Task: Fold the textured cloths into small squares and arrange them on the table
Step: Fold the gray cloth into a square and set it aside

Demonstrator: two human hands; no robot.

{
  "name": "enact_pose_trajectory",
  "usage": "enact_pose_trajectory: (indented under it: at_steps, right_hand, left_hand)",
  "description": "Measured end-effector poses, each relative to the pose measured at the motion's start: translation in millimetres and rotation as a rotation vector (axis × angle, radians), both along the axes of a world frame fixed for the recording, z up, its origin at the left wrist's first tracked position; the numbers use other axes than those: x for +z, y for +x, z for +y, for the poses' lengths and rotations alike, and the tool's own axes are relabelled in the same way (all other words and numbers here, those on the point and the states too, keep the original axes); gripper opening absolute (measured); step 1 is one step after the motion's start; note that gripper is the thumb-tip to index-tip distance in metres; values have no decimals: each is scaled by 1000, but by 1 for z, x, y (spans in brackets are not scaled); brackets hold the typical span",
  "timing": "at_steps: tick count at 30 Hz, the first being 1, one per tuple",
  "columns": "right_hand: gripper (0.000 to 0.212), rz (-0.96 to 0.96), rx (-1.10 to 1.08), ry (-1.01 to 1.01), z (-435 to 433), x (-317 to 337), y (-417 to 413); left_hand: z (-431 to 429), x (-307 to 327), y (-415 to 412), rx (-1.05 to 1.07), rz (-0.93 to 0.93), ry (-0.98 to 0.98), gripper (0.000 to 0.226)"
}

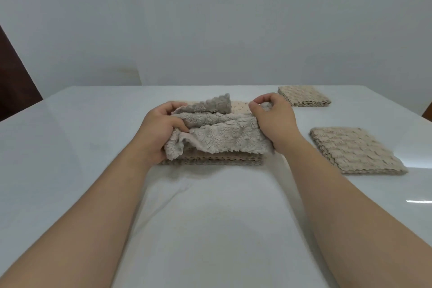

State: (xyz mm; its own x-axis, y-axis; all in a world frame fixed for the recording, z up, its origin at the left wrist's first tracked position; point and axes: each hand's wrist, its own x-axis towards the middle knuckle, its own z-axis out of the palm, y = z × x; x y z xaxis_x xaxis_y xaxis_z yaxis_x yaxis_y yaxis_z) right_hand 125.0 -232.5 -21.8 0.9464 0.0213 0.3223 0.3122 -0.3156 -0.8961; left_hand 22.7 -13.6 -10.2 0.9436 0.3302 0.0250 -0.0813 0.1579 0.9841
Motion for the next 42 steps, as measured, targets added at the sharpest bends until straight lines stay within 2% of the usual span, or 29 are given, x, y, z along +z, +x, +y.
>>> enact_pose_trajectory:
  at_steps: [3,5,7,11,14,16,19,22,25,28,33,35,38,42]
  right_hand:
    - [13,161,61,-66,-14,3,-6]
    - [15,226,62,-149,-25,5,-15]
    - [15,283,68,-195,-37,8,-24]
    - [21,358,118,-244,-54,5,-33]
    - [21,314,104,-336,-58,-7,-37]
    - [27,269,69,-372,-61,-15,-39]
    - [54,148,-41,-506,-63,-21,-35]
    - [60,92,-108,-582,-62,-26,-28]
    - [58,118,-68,-507,-61,-29,-22]
    - [43,153,-45,-410,-62,-33,-16]
    - [43,182,-41,-206,-64,-39,-9]
    - [44,157,-69,-149,-65,-38,-9]
    - [54,92,-72,-183,-62,-37,-10]
    - [63,36,-87,-186,-62,-38,-13]
  left_hand:
    - [-6,7,-6,-105,5,-83,52]
    - [-10,12,-11,-180,70,-57,37]
    - [-12,15,-14,-232,179,92,23]
    - [-8,13,-13,-219,314,466,27]
    - [-5,13,-15,-211,351,827,32]
    - [-6,11,-16,-216,350,966,33]
    - [-7,8,-18,-153,313,1125,37]
    - [-10,6,-16,-112,235,1276,37]
    - [-15,6,-16,-112,103,1325,25]
    - [-21,5,-14,-30,35,1357,12]
    - [-18,2,-11,164,8,1331,35]
    - [-17,2,-10,200,-21,1309,36]
    - [-17,1,-9,261,-12,1242,27]
    - [-13,3,-8,320,28,1021,25]
